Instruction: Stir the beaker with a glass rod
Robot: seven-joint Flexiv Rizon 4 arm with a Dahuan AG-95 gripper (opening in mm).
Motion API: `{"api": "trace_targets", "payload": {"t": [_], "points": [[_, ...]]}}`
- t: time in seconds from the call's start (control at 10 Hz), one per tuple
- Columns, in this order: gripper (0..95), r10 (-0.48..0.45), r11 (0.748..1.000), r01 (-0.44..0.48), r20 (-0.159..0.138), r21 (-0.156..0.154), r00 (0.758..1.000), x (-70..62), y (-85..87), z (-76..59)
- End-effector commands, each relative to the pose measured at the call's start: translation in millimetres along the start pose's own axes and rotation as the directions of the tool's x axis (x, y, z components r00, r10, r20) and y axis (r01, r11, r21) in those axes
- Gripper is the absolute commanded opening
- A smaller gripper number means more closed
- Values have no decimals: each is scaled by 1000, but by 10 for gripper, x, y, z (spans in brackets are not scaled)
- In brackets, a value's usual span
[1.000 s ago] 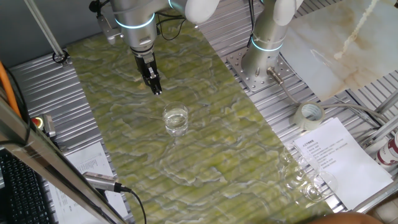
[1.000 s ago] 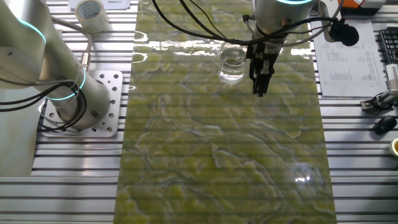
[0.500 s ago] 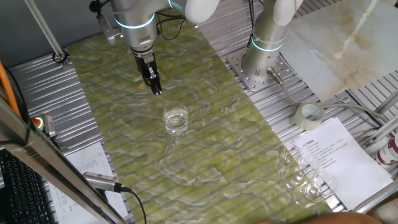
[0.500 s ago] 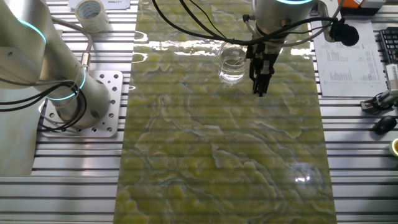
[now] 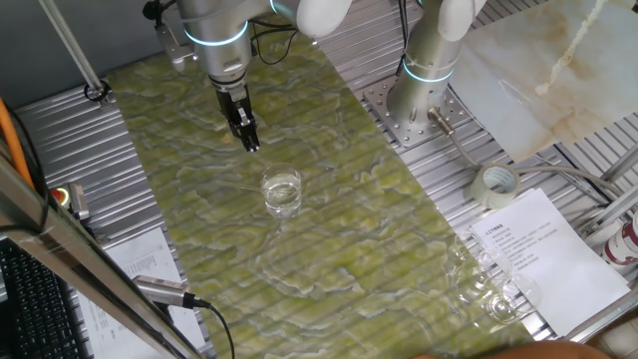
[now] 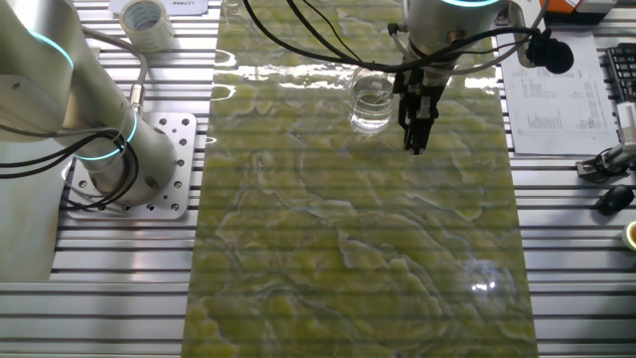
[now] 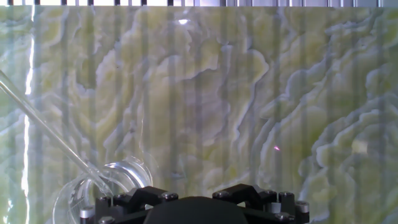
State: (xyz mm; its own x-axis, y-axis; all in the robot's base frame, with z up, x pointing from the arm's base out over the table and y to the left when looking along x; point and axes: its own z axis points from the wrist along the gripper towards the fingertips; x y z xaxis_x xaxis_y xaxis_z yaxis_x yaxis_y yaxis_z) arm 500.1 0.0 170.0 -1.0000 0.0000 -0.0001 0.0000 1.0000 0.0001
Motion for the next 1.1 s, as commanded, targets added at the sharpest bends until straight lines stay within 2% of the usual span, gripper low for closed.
{"api": "trace_targets", "payload": {"t": [0.1, 0.7, 0.9, 1.1], "points": [[0, -119, 990, 109, -109, -93, 987, 1, 0, 0], [0, -74, 995, 66, -103, -79, 992, 2, 6, -7], [0, -119, 990, 111, -96, -89, 988, 5, 9, -14], [0, -134, 988, 124, -108, -89, 985, 6, 10, -15]]}}
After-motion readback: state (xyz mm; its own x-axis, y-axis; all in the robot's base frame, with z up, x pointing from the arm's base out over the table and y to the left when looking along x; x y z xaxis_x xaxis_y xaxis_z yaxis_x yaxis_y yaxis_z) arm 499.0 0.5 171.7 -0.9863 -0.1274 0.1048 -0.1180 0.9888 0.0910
